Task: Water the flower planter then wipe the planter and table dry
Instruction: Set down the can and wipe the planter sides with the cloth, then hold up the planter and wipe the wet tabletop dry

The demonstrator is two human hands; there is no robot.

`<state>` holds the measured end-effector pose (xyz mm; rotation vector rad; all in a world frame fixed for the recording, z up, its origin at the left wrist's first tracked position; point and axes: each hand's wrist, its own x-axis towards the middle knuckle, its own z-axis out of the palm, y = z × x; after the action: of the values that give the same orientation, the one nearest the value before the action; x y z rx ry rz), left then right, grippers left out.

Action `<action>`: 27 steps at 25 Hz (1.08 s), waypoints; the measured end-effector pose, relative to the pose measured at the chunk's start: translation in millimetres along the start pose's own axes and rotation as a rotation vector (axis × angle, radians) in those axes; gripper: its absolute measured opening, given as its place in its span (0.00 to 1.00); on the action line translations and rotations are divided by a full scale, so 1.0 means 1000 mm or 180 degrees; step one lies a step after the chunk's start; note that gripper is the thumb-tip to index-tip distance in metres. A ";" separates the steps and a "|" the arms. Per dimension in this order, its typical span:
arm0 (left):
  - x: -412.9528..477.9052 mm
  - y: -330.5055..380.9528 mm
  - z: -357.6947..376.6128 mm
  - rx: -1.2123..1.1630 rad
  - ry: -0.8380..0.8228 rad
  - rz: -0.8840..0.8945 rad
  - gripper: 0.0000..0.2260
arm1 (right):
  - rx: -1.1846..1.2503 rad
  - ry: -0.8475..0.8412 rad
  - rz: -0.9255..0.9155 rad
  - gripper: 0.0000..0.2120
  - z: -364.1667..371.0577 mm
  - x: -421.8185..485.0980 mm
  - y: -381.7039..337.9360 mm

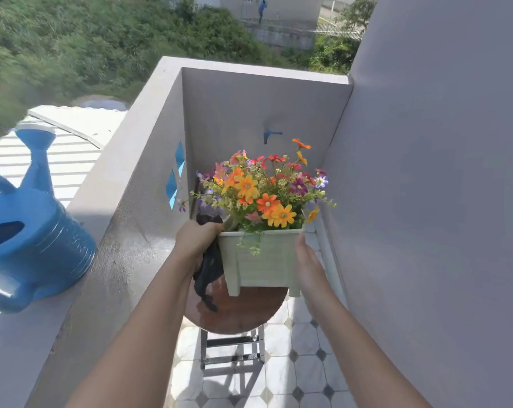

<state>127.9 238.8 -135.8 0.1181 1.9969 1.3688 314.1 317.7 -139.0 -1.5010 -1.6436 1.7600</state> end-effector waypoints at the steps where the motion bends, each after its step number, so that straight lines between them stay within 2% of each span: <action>1: -0.007 0.004 0.003 0.0016 0.0148 0.0156 0.09 | 0.0246 -0.0040 0.0117 0.39 -0.002 0.001 -0.007; 2: -0.016 0.009 0.005 0.0031 0.0285 0.0276 0.08 | 0.0473 -0.0047 0.0157 0.44 -0.006 0.005 -0.011; 3: -0.024 0.013 0.007 0.0098 0.0417 0.0378 0.08 | 0.0665 -0.0037 0.0157 0.43 -0.011 0.007 -0.017; 5: -0.038 0.024 0.006 0.0288 0.0562 0.0554 0.09 | 0.0809 -0.0051 0.0173 0.35 -0.024 0.006 -0.034; 8: -0.053 0.041 0.003 0.0269 0.0494 0.0715 0.10 | 0.0626 -0.0410 0.0038 0.35 -0.043 -0.003 -0.061; 11: -0.060 0.049 0.005 0.0217 0.0282 0.0808 0.10 | 0.0544 -0.0461 0.0162 0.14 -0.053 -0.012 -0.078; 13: -0.064 0.050 0.006 0.0270 0.0195 0.0895 0.10 | 0.0430 -0.0253 0.0234 0.12 -0.053 -0.012 -0.075; 18: -0.076 0.059 0.035 0.0588 -0.0076 0.1127 0.09 | 0.0160 0.0299 0.0342 0.18 -0.081 -0.018 -0.068; 23: -0.078 0.070 0.088 0.0847 -0.0331 0.1229 0.10 | 0.0265 0.0612 0.0391 0.09 -0.126 0.006 -0.044; 25: -0.078 0.074 0.114 0.0760 -0.0477 0.1210 0.13 | 0.0381 0.0718 0.0425 0.09 -0.149 0.031 -0.023; 27: -0.077 0.076 0.134 0.0648 -0.0711 0.1216 0.16 | 0.0528 0.0817 0.0435 0.08 -0.159 0.010 -0.032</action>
<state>241.9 342.9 -59.7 0.7458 1.9814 1.3049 426.3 421.9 -83.9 -1.7119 -1.2669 1.6432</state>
